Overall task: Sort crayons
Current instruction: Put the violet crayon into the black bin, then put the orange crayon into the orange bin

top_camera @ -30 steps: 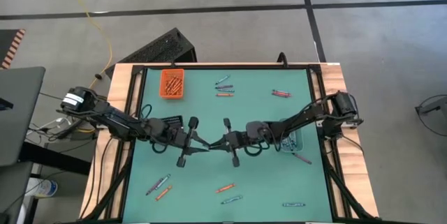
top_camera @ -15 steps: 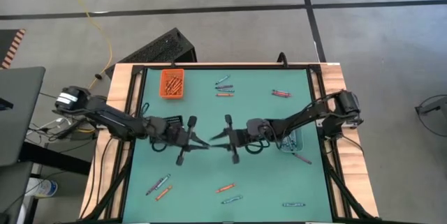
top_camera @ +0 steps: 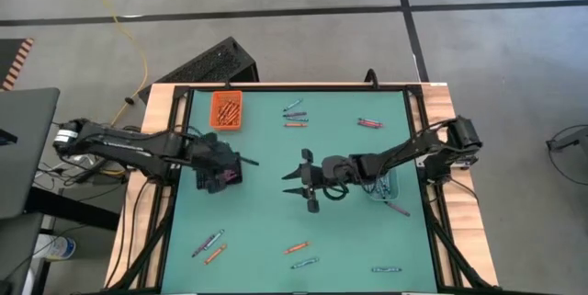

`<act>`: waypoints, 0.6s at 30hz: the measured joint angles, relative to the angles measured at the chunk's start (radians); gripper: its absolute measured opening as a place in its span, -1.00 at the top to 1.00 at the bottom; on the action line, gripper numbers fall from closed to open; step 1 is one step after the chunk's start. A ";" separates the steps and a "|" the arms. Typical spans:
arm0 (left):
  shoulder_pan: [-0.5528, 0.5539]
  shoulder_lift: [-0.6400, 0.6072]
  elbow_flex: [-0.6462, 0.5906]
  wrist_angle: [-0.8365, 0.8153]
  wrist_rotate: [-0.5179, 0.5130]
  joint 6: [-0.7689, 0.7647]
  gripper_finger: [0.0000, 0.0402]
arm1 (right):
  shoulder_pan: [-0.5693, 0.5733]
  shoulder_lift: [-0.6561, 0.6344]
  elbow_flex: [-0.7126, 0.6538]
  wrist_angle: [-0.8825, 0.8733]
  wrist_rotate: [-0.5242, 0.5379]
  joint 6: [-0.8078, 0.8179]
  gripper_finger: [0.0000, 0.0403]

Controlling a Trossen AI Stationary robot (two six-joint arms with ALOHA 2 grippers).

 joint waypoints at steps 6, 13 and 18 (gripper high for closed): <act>0.052 0.063 0.003 -0.059 0.101 0.055 0.92 | -0.005 0.065 0.034 0.043 -0.002 -0.002 0.20; 0.053 0.135 0.003 -0.105 0.112 0.032 0.83 | 0.001 0.064 0.042 0.040 -0.002 -0.002 0.20; 0.053 0.146 0.003 -0.134 0.112 0.021 0.64 | 0.012 0.063 0.042 0.041 -0.003 -0.002 0.20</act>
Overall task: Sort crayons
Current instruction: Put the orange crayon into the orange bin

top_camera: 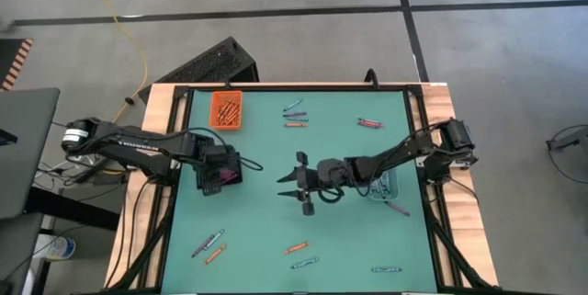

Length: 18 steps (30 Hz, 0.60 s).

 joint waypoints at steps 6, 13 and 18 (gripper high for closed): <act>0.000 -0.006 0.010 -0.023 0.025 -0.026 0.48 | 0.000 0.000 0.000 -0.003 -0.001 0.000 0.20; -0.048 -0.006 0.019 -0.024 0.132 -0.081 0.46 | 0.000 0.000 0.000 0.001 -0.001 0.016 0.20; -0.122 -0.013 0.020 -0.016 0.194 -0.108 0.46 | 0.000 0.000 0.000 0.001 -0.001 0.016 0.20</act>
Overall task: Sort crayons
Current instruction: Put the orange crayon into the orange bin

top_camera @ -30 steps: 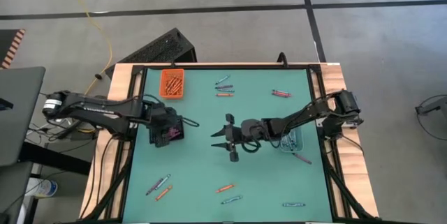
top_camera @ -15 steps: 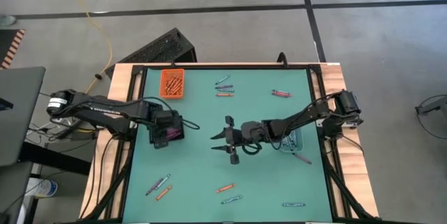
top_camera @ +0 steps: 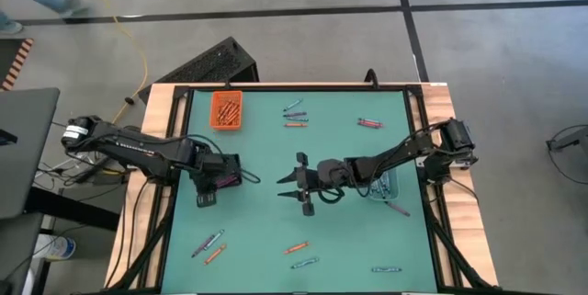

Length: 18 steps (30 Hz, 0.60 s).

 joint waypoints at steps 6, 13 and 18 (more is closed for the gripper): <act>-0.110 0.000 0.040 -0.006 -0.022 -0.065 0.45 | 0.000 0.000 0.000 0.000 0.000 0.000 0.20; -0.256 0.000 0.108 0.077 -0.188 -0.097 0.45 | 0.001 -0.002 0.000 -0.072 0.000 0.020 0.20; -0.381 0.003 0.072 0.385 -0.375 0.007 0.45 | 0.036 -0.002 -0.001 -0.246 -0.004 0.082 0.20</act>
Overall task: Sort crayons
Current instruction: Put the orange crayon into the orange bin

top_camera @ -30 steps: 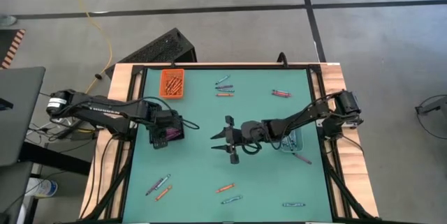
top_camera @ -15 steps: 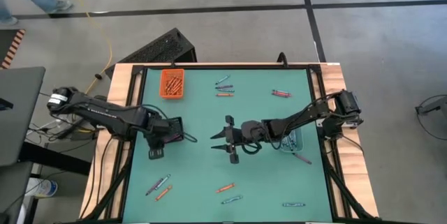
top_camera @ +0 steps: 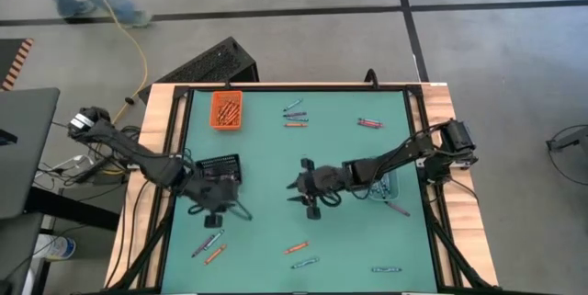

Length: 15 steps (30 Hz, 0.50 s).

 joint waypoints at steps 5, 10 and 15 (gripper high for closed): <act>-0.070 0.022 -0.093 0.385 -0.044 0.169 0.45 | 0.118 0.000 0.000 -0.101 -0.061 -0.026 0.20; -0.075 0.027 -0.124 0.493 -0.052 0.230 0.45 | 0.253 0.001 0.000 -0.103 -0.052 -0.092 0.20; -0.066 0.027 -0.124 0.494 -0.078 0.220 0.45 | 0.301 0.002 0.000 -0.103 0.106 -0.120 0.20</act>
